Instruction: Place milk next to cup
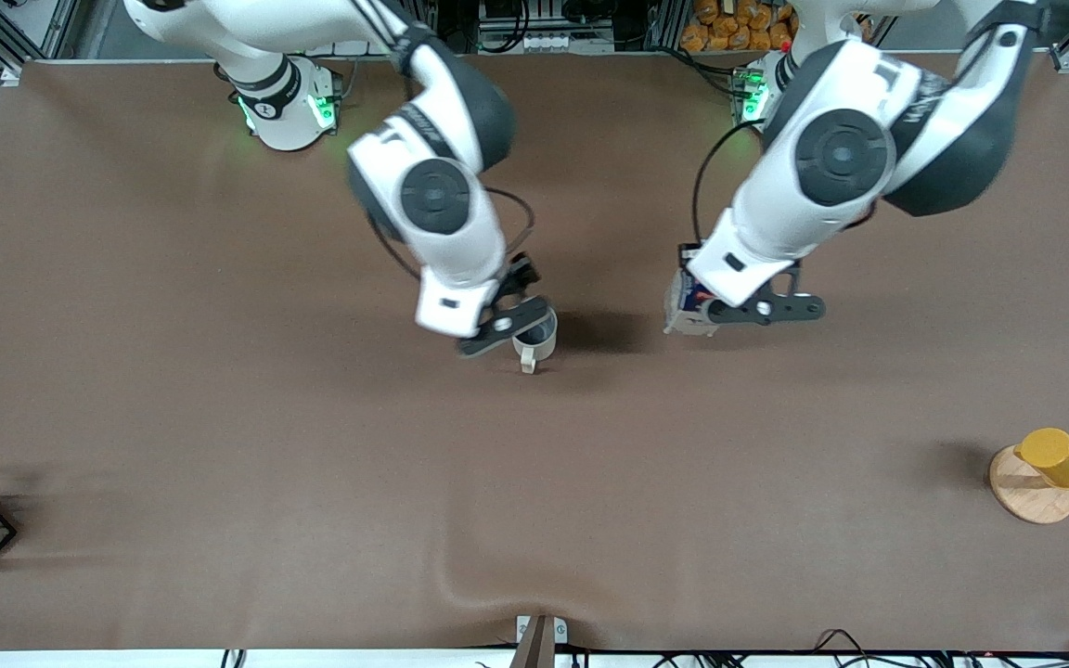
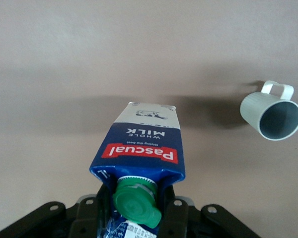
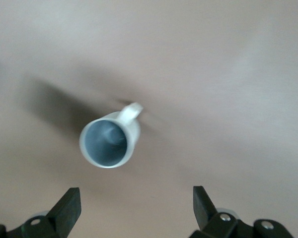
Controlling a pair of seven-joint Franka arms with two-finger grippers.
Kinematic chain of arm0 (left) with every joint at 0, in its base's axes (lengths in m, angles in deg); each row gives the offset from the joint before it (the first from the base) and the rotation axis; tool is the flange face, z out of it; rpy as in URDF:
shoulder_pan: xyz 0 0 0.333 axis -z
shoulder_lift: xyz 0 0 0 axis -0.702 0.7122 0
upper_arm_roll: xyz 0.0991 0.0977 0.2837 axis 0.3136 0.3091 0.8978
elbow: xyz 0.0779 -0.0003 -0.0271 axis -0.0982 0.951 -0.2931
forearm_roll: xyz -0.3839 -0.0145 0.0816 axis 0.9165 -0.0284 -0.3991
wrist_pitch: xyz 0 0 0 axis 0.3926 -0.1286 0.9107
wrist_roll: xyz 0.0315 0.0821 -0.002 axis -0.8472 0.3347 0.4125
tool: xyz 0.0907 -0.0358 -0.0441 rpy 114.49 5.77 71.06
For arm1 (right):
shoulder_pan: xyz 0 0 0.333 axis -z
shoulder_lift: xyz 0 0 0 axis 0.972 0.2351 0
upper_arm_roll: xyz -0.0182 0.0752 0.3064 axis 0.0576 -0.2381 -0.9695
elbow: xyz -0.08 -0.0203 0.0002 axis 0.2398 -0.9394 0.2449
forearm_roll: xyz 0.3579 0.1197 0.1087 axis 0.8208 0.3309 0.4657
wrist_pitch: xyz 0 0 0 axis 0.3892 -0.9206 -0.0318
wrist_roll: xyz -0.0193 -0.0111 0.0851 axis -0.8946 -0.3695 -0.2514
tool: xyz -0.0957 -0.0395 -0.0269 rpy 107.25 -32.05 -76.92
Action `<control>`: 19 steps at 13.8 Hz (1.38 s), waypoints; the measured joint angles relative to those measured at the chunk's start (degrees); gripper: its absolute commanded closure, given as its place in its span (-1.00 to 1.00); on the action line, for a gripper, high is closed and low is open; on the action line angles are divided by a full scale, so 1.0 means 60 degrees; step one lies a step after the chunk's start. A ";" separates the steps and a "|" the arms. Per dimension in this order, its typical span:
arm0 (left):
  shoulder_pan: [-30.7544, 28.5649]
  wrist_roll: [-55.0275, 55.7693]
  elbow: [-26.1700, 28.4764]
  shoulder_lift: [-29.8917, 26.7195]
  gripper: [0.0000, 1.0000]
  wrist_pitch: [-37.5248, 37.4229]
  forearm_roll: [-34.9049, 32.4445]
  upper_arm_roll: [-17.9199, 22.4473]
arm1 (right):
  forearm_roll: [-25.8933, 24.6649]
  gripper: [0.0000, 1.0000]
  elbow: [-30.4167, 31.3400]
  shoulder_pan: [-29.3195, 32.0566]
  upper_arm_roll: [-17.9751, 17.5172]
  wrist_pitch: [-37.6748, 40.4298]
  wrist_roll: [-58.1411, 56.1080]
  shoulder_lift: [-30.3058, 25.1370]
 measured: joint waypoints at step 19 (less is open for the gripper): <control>0.3402 0.4002 -0.0011 0.2271 0.12 0.2356 0.0004 0.0010 | -0.0492 -1.00 0.2177 0.5823 0.0053 0.3410 -0.2544 -0.4631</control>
